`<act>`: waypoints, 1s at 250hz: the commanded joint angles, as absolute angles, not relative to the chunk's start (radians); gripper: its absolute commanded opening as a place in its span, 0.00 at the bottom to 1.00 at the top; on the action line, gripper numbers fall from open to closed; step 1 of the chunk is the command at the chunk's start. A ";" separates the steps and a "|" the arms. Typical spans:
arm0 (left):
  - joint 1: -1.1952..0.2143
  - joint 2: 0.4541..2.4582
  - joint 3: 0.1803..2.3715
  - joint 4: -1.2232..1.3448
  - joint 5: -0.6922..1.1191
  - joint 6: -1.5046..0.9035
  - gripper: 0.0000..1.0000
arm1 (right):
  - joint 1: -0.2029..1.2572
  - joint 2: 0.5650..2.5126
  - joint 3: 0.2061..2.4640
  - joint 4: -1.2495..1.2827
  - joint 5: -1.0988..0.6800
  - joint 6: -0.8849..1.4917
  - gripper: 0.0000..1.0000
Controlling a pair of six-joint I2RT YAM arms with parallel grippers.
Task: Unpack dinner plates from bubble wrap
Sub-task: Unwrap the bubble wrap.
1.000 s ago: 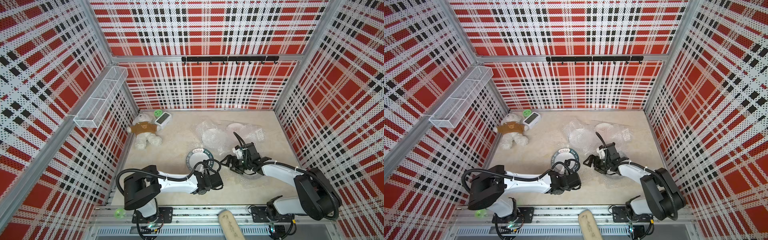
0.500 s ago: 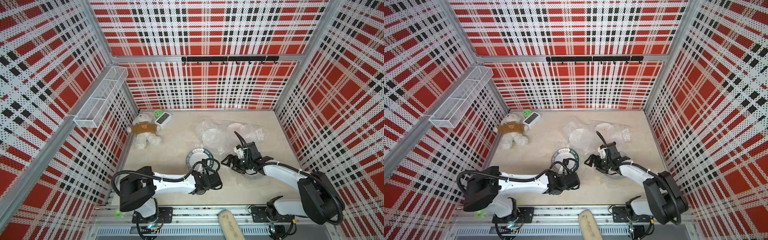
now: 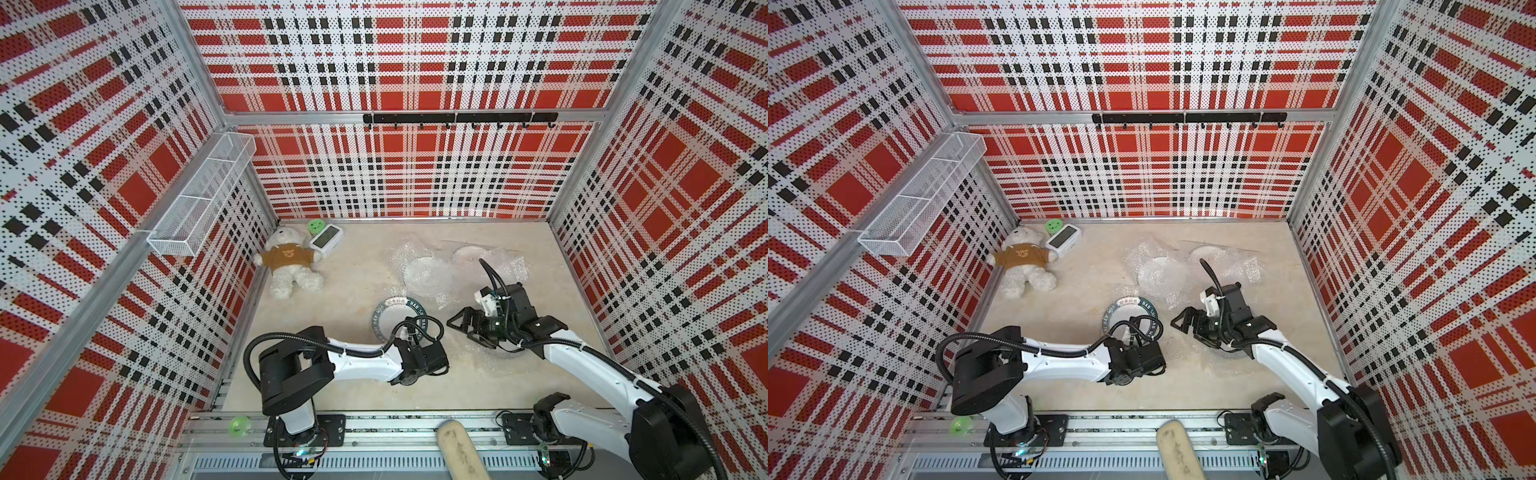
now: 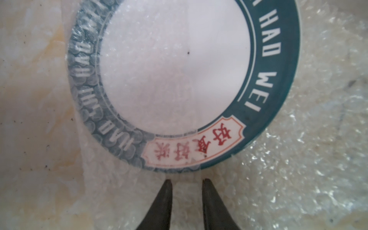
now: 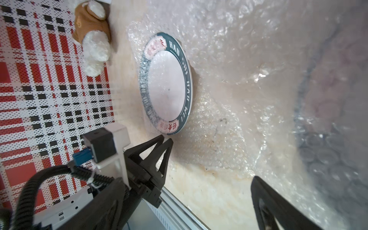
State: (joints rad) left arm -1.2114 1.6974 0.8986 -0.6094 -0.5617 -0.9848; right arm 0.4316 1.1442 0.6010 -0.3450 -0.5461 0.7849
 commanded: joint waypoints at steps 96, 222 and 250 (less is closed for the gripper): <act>-1.185 1.738 0.888 -0.581 -0.571 -1.014 0.27 | 0.514 1.299 0.547 -0.146 -0.563 0.857 1.00; -1.194 1.658 0.868 -0.613 -0.607 -1.031 0.00 | 0.524 1.426 0.517 -0.085 -0.517 0.830 1.00; -1.196 1.608 0.853 -0.617 -0.619 -1.037 0.00 | 0.523 1.454 0.512 -0.065 -0.520 0.830 1.00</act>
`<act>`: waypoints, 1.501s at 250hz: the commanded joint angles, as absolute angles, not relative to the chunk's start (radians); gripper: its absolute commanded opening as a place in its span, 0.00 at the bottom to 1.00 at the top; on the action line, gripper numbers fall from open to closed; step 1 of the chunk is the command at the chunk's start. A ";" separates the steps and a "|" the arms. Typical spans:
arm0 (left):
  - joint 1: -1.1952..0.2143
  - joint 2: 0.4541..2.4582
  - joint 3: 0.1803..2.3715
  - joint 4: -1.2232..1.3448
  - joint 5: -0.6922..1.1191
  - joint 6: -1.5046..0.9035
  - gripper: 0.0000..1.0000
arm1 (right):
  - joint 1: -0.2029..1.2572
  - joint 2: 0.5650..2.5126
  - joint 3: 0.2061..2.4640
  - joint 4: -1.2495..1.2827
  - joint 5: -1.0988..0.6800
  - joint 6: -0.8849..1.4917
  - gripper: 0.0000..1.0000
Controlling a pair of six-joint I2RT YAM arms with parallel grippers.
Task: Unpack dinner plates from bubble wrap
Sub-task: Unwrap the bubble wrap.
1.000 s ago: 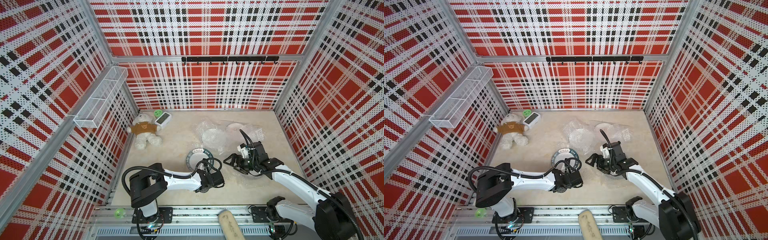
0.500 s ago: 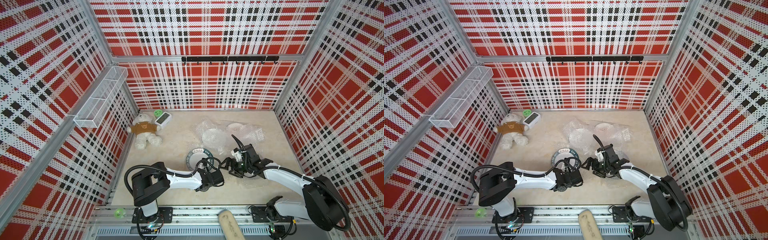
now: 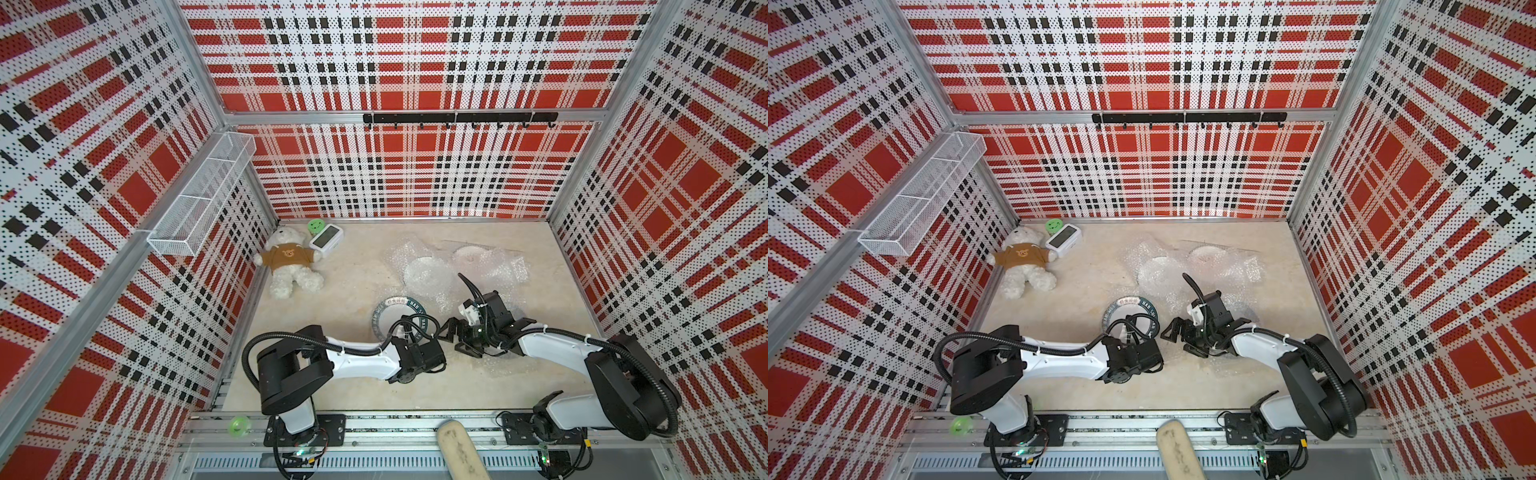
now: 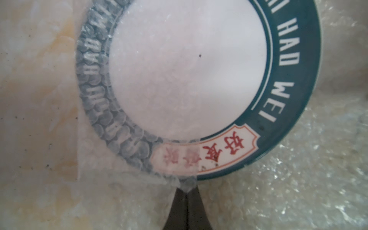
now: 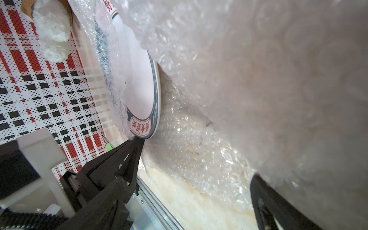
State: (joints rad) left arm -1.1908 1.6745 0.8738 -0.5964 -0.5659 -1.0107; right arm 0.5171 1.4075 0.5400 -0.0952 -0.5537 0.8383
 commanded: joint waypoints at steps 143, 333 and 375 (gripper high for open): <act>-1.056 1.221 0.636 -0.747 -0.662 -1.159 0.00 | 0.523 1.479 0.529 -0.083 -0.506 0.816 1.00; -0.656 0.798 0.395 -0.663 -0.466 -1.092 0.48 | 0.524 1.457 0.578 -0.140 -0.468 0.801 1.00; -0.598 0.622 0.457 -0.735 -0.488 -0.985 0.56 | 0.523 1.423 0.608 -0.178 -0.453 0.781 1.00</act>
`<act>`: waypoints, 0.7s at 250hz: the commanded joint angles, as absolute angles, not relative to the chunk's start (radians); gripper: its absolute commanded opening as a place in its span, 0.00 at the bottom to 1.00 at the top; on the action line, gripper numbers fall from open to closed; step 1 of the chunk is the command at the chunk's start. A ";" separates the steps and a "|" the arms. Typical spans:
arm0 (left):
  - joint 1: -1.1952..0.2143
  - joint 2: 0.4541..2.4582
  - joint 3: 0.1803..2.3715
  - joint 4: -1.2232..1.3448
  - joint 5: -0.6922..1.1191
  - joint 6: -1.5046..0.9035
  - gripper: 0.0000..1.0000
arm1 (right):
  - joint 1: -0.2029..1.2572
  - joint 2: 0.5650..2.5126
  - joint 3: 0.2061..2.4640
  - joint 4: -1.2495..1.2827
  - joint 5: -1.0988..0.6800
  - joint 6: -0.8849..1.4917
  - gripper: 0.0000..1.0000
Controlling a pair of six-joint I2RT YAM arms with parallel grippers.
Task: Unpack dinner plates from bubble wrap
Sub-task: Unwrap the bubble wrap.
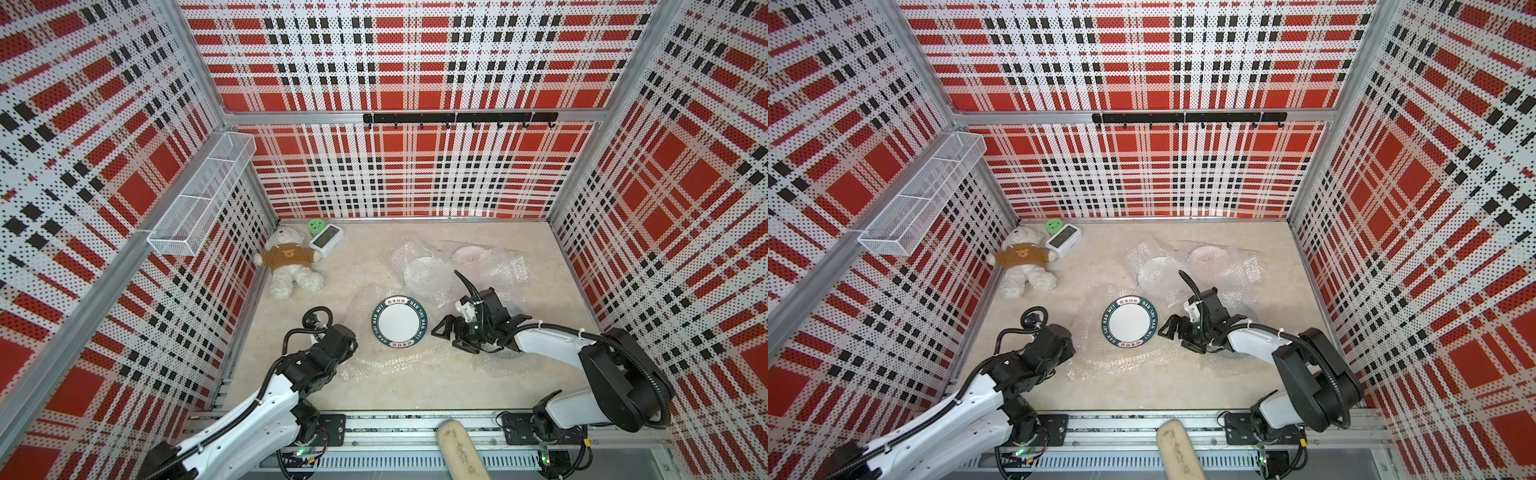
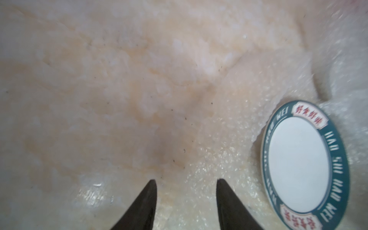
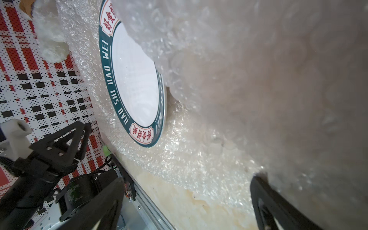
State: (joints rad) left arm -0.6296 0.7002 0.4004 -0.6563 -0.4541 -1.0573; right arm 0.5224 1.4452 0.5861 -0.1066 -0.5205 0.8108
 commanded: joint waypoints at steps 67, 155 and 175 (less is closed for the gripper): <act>-0.606 0.769 0.637 -0.678 -0.327 -0.774 0.70 | 0.524 1.333 0.648 -0.249 -0.429 0.747 1.00; -0.441 1.040 0.443 -0.130 0.223 -0.859 0.73 | 0.524 1.249 0.737 -0.263 -0.452 0.704 1.00; -0.437 1.080 0.459 -0.128 0.249 -0.830 0.73 | 0.521 1.254 0.753 -0.251 -0.475 0.700 1.00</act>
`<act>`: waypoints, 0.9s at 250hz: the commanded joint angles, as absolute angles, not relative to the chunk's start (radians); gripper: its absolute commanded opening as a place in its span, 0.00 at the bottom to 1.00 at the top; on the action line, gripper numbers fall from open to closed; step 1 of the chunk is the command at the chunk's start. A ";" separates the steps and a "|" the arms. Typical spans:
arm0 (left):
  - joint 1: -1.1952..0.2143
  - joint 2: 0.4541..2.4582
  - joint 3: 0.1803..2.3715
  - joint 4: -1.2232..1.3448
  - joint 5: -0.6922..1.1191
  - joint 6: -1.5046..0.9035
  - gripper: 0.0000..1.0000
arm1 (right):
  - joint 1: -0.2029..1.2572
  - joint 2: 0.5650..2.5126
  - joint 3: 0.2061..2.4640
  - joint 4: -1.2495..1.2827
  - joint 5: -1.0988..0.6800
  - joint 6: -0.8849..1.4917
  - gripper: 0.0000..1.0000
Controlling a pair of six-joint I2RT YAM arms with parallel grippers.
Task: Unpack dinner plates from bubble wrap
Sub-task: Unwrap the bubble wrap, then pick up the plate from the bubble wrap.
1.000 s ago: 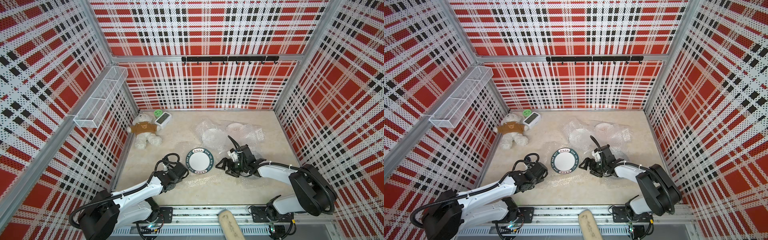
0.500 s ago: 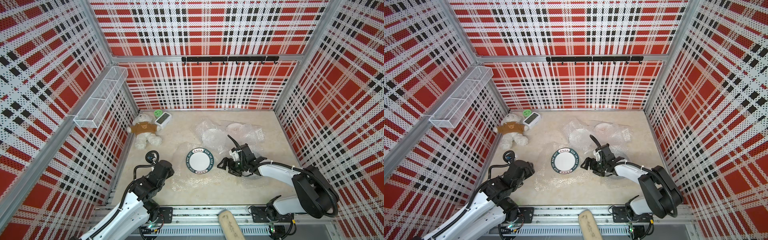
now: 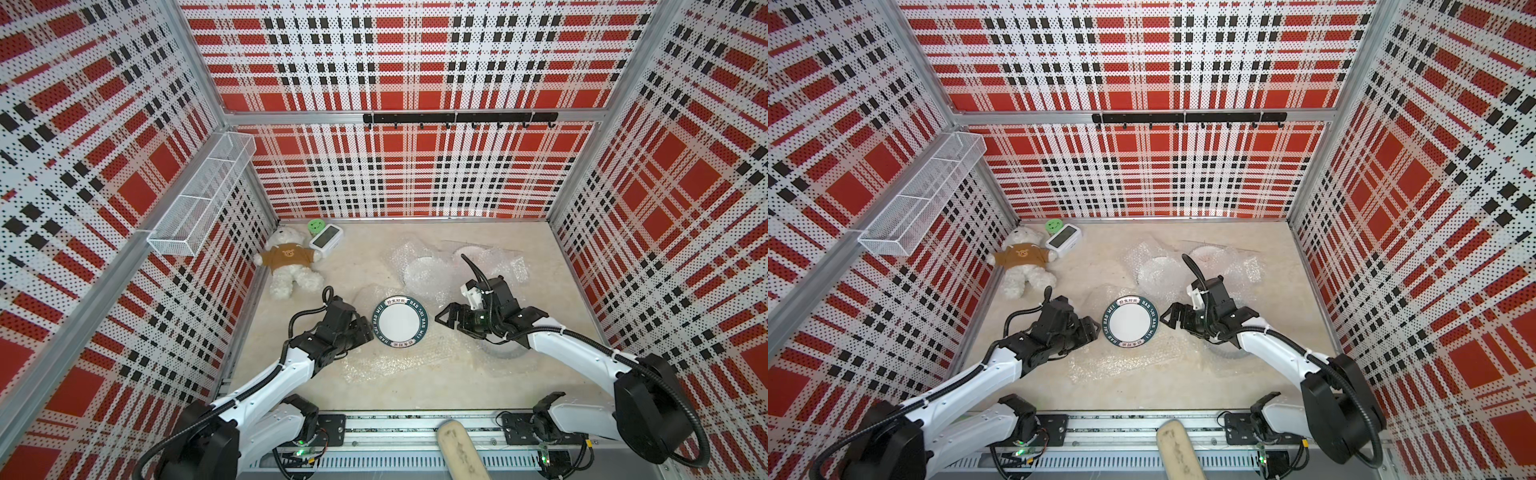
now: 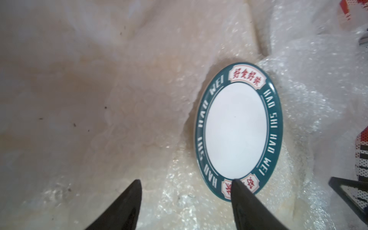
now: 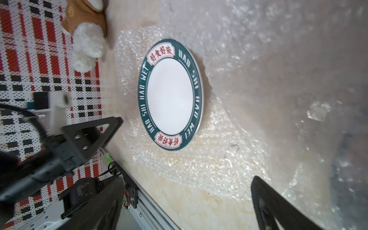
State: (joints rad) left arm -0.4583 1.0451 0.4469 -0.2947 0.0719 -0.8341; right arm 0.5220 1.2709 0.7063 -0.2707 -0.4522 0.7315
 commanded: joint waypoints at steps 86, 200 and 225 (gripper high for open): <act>-0.428 1.202 0.453 -0.026 0.314 -0.844 0.64 | 0.523 1.311 0.750 -0.182 -0.514 0.720 1.00; -0.422 1.332 0.460 0.042 0.287 -0.842 0.45 | 0.524 1.315 0.748 -0.197 -0.508 0.719 1.00; -0.429 1.345 0.467 0.042 0.268 -0.844 0.42 | 0.525 1.319 0.746 -0.196 -0.502 0.722 1.00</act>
State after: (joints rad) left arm -0.4309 1.3277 0.4442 0.0074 0.2909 -0.8406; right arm 0.5220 1.3121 0.7399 -0.2241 -0.5079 0.7219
